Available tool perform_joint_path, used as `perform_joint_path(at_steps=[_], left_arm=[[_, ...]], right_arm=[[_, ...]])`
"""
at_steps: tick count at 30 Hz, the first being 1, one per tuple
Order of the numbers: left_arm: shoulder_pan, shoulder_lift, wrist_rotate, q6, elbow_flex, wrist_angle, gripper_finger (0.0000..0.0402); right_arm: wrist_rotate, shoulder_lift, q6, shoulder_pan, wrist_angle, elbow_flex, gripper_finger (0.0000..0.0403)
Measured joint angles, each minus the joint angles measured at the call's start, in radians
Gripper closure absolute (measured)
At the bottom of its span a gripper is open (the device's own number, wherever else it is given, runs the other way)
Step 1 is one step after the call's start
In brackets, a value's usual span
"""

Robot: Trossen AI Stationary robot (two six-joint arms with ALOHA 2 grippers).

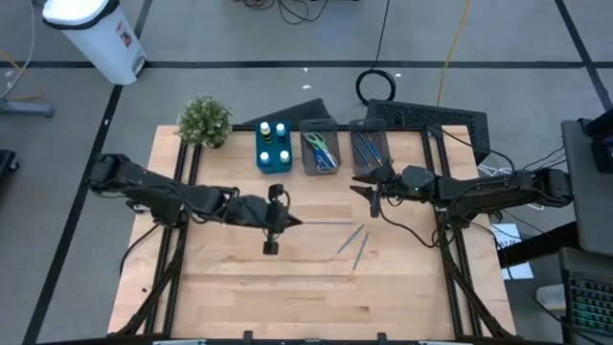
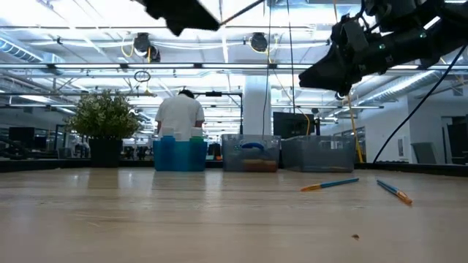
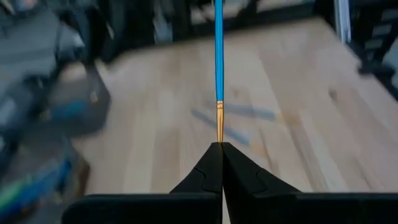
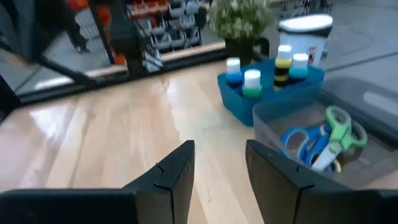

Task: Pick & Place Paint Supplies
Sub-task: Put the blue paint brush into the right black bin

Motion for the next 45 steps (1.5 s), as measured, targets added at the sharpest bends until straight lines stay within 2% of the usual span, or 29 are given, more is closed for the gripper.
perform_joint_path(at_steps=[5,8,11,16,26,30,36,45], left_arm=[[0.092,0.001,0.121,0.054,-0.088,0.272,0.0401],[0.151,0.001,0.176,0.05,-0.153,0.401,0.0401],[0.194,0.001,0.184,0.045,-0.212,0.507,0.0401],[0.24,0.001,0.189,0.049,-0.256,0.569,0.0401],[0.281,0.001,0.205,0.073,-0.267,0.579,0.0401],[0.281,0.001,0.203,0.083,-0.267,0.576,0.0401],[0.281,0.001,0.192,0.101,-0.267,0.573,0.0401],[0.271,0.001,0.177,0.094,-0.267,0.564,0.0401]], right_arm=[[-0.002,0.099,-0.054,0.033,0.078,0.0,0.0267],[-0.003,0.176,-0.146,0.075,0.262,0.0,0.0267],[-0.002,0.253,-0.238,0.109,0.468,0.0,0.0267],[-0.001,0.369,-0.335,0.124,0.757,0.003,0.0265],[-0.003,0.479,-0.277,0.124,0.808,0.103,0.0181],[-0.002,0.485,-0.276,0.124,0.806,0.123,0.0175],[-0.004,0.485,-0.235,0.135,0.824,0.128,0.0219],[-0.037,0.485,-0.235,0.138,0.843,0.127,0.0332]])
